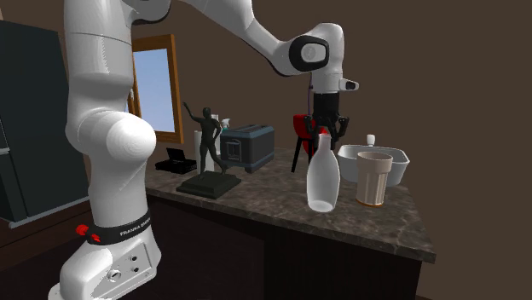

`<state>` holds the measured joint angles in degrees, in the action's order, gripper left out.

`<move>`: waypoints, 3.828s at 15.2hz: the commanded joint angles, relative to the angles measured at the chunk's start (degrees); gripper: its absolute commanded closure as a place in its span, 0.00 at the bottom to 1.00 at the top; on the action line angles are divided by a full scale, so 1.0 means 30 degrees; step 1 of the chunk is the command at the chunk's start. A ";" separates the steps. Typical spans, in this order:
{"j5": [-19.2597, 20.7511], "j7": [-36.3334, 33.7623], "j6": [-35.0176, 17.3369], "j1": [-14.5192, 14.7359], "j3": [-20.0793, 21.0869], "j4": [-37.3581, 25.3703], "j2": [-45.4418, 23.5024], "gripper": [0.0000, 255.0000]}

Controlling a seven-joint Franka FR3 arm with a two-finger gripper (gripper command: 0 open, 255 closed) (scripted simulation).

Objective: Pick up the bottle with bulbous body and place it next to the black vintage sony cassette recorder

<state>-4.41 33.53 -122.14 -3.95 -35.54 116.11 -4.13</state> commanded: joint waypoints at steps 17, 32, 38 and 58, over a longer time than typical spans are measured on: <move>0.0681 -0.0512 0.2427 0.0102 0.0000 -0.1713 0.0892 1.00; 0.1001 -0.0797 0.6207 0.0149 0.0032 -0.5141 0.1332 1.00; 0.0915 -0.0763 0.7780 0.0117 0.0000 -0.6838 0.1178 1.00; -0.0533 0.0001 1.3680 -0.0715 -0.0469 -1.4558 -0.1107 1.00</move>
<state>-5.76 33.42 -82.08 -5.91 -36.86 73.70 -7.12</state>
